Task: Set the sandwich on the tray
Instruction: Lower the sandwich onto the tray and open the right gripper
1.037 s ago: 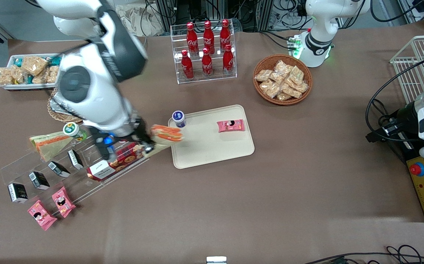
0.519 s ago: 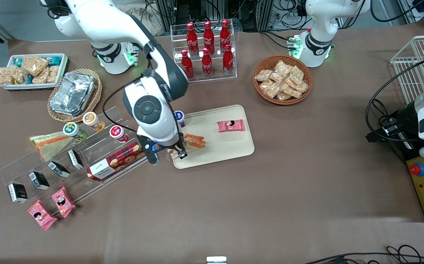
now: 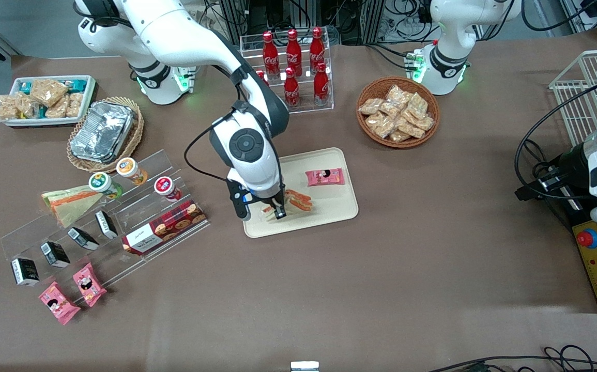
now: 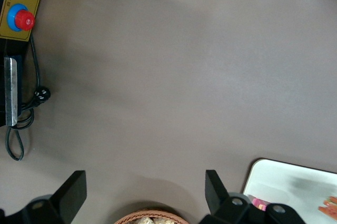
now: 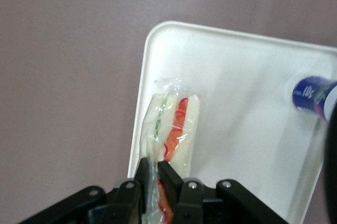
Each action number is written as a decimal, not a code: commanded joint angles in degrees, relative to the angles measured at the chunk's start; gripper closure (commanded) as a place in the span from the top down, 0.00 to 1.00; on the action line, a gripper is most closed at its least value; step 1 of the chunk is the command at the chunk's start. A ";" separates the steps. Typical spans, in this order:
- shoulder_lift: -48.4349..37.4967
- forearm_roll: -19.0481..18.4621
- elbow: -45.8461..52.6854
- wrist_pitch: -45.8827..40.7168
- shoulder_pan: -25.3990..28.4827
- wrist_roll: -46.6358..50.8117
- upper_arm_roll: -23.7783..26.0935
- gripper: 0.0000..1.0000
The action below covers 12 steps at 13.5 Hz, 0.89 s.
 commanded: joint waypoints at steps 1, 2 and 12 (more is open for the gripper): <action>2.65 0.33 -0.17 3.42 1.62 1.77 -0.68 0.00; 3.79 0.33 -0.17 4.65 2.24 1.85 -0.68 0.00; 7.06 -0.46 0.44 8.35 5.06 1.85 -0.85 1.00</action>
